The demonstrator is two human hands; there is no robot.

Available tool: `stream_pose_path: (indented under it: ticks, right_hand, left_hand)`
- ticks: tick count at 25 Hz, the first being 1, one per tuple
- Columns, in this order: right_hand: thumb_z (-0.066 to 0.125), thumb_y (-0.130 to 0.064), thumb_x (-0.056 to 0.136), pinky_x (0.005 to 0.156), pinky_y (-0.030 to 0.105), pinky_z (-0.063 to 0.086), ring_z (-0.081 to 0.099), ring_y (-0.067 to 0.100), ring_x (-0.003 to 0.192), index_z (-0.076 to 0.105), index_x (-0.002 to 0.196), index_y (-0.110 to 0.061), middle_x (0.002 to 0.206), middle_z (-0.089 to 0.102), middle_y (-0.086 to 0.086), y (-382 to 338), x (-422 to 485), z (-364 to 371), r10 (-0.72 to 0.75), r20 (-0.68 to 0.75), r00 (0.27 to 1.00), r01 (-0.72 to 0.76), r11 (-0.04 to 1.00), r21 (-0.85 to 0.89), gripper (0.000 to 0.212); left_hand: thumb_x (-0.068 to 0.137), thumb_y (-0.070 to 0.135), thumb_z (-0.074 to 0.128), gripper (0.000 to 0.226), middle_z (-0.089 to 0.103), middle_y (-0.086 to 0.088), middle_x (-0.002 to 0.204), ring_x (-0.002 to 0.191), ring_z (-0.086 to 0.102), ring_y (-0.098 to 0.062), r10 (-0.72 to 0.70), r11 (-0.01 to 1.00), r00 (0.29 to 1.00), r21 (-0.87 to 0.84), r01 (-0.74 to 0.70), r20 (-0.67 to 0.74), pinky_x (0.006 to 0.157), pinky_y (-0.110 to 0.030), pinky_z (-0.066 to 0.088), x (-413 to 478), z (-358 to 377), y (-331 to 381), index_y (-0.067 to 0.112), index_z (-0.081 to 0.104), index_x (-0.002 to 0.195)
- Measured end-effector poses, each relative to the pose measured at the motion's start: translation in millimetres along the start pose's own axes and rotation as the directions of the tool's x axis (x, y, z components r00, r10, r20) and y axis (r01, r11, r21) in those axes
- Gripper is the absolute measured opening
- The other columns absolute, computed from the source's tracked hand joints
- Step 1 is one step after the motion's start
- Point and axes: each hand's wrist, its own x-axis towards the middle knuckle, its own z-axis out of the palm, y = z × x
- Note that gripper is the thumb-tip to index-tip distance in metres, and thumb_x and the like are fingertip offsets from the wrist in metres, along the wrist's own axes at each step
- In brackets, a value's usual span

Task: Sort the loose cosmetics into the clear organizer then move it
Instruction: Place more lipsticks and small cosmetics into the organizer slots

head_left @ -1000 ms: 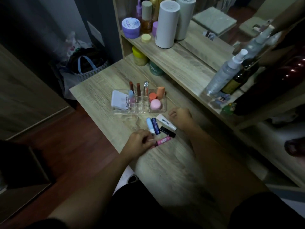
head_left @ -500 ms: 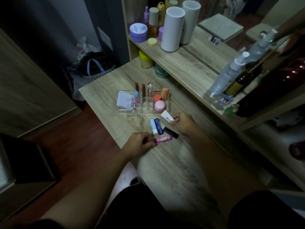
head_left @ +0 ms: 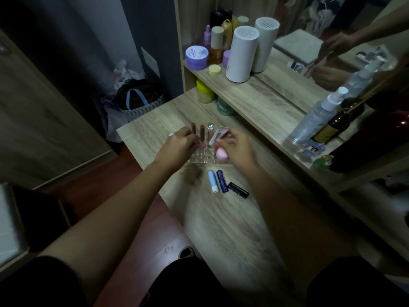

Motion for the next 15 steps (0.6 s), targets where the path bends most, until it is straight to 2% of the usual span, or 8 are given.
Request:
stream_pose_path:
  ticks: [2, 3, 6, 8, 11, 15]
  right_hand:
    - [0.066, -0.012, 0.085, 0.048, 0.002, 0.045, 0.052, -0.012, 0.069, 0.063, 0.103, -0.012, 0.099, 0.067, -0.001, 8.5, 5.8, 14.8, 0.002, -0.018, 1.000, -0.003, 0.999, -0.047, 0.019]
    - [0.065, -0.012, 0.085, 0.044, -0.003, 0.041, 0.050, -0.014, 0.068, 0.062, 0.098, -0.014, 0.098, 0.067, 0.000, 12.8, 7.7, 19.4, 0.002, -0.020, 1.000, -0.003, 0.998, -0.058, 0.014]
    - [0.063, -0.011, 0.087, 0.042, 0.000, 0.041, 0.056, -0.010, 0.072, 0.058, 0.089, -0.023, 0.095, 0.068, -0.002, 23.3, 12.2, 27.4, -0.004, 0.004, 1.000, 0.004, 0.996, -0.087, 0.013]
    - [0.061, -0.011, 0.088, 0.044, 0.002, 0.043, 0.059, -0.008, 0.075, 0.061, 0.094, -0.021, 0.091, 0.068, -0.005, 28.5, 13.9, 30.7, -0.006, 0.003, 1.000, 0.006, 0.994, -0.106, 0.011]
    - [0.062, -0.011, 0.088, 0.055, 0.005, 0.044, 0.058, -0.008, 0.074, 0.063, 0.104, -0.014, 0.100, 0.071, 0.004, 29.9, 19.7, 36.0, -0.041, 0.012, 0.999, 0.042, 0.989, -0.141, 0.017]
    - [0.061, -0.010, 0.088, 0.069, 0.012, 0.049, 0.063, 0.007, 0.086, 0.063, 0.105, -0.011, 0.103, 0.070, 0.006, 30.9, 26.0, 39.3, -0.032, 0.019, 0.999, 0.035, 0.980, -0.196, 0.017]
  left_hand:
    - [0.087, 0.013, 0.060, 0.019, 0.062, -0.024, 0.099, 0.086, 0.062, -0.036, -0.018, 0.999, 0.999, 0.034, 0.016, 0.038, 0.076, -0.040, 0.049, 3.8, 7.7, -3.1, 0.000, 0.068, 0.098]
    - [0.088, 0.012, 0.059, 0.019, 0.062, -0.024, 0.101, 0.088, 0.062, -0.036, -0.025, 0.999, 0.998, 0.042, 0.023, 0.051, 0.076, -0.038, 0.048, 5.0, 11.5, -3.5, 0.000, 0.068, 0.100]
    - [0.090, 0.013, 0.055, 0.022, 0.059, -0.023, 0.109, 0.098, 0.060, -0.036, -0.041, 0.997, 0.995, 0.073, 0.034, 0.090, 0.084, -0.038, 0.042, 10.8, 22.8, -7.3, 0.001, 0.066, 0.105]
    - [0.091, 0.012, 0.054, 0.024, 0.056, -0.023, 0.116, 0.103, 0.058, -0.035, -0.042, 0.993, 0.991, 0.112, 0.027, 0.127, 0.086, -0.035, 0.040, 15.0, 30.7, -11.8, 0.001, 0.064, 0.109]
    - [0.092, 0.015, 0.053, 0.028, 0.052, -0.022, 0.121, 0.100, 0.058, -0.033, -0.034, 0.993, 0.985, 0.114, 0.015, 0.168, 0.084, -0.035, 0.043, 20.4, 35.6, -16.5, 0.002, 0.061, 0.115]
    - [0.089, 0.020, 0.049, 0.033, 0.063, -0.019, 0.103, 0.089, 0.061, -0.036, -0.078, 0.990, 0.993, 0.126, 0.066, 0.089, 0.079, -0.048, 0.049, 27.8, 35.2, -17.1, 0.007, 0.053, 0.119]
